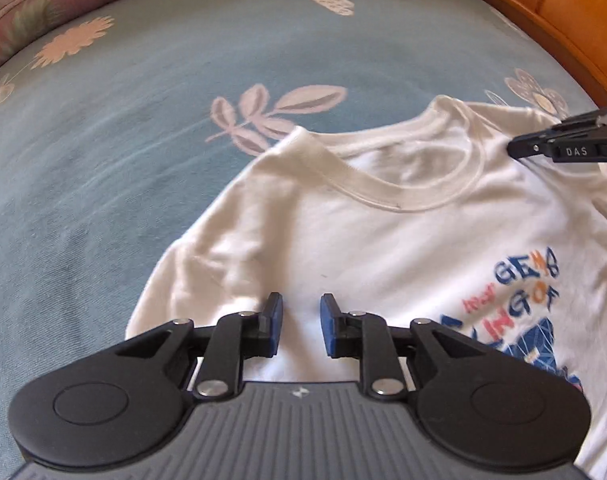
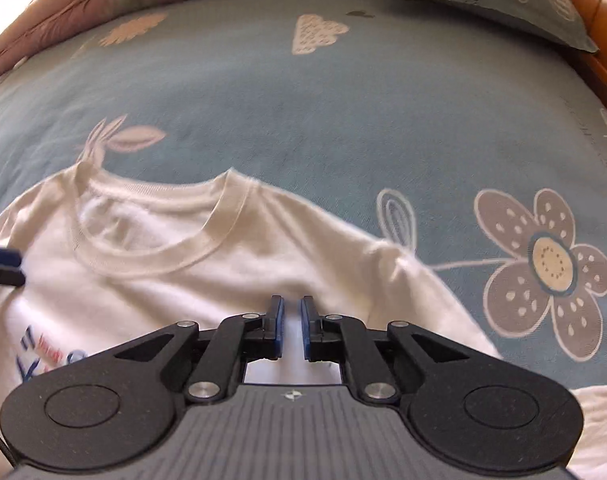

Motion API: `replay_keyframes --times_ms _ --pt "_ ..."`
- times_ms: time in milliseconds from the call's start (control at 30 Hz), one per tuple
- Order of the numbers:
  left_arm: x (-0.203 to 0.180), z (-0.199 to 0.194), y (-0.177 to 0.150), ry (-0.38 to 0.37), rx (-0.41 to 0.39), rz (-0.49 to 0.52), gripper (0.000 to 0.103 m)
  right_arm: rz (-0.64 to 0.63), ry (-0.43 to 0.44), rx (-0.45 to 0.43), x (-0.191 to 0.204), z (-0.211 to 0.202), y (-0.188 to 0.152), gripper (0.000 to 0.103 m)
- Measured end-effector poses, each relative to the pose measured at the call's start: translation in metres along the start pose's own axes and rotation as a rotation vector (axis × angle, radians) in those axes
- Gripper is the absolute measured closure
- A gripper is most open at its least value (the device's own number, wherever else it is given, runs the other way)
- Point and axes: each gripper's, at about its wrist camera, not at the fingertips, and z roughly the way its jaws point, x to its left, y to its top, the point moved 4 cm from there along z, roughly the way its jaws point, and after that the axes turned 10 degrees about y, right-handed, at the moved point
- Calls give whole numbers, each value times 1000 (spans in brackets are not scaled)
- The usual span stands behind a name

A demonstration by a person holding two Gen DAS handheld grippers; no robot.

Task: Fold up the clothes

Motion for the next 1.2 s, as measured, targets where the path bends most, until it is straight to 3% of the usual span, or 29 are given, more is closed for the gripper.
replay_keyframes --times_ms 33,167,233,300,400,533,767,900,1000,1033,1100,1200 --pt "7 3 2 13 -6 -30 81 3 -13 -11 -3 6 8 91" --pt "13 19 22 48 -35 25 79 -14 -13 -46 -11 25 40 91" --pt "8 19 31 90 -49 71 78 -37 -34 -33 -13 28 49 71" --pt "3 15 35 114 -46 85 81 -41 -37 -34 -14 20 53 69" --pt "-3 -11 25 74 -86 64 78 -70 9 -64 -4 -8 46 67" --pt "-32 -45 -19 21 -94 125 75 -176 108 -31 31 -45 -5 52" --pt "-95 -94 -118 -116 -65 270 75 -313 196 131 82 -82 -124 52" --pt "-114 -105 -163 -165 -3 359 74 -496 271 218 116 -93 -178 52" --pt "-109 -110 -194 -163 34 365 68 -610 272 268 122 -98 -211 51" --pt "-104 -113 -202 -166 53 355 65 -623 269 274 120 -102 -220 46" --pt "-96 -118 -215 -152 96 357 63 -592 244 313 108 -109 -230 40" --pt "-92 -126 -218 -140 141 378 63 -562 218 360 99 -120 -235 42"
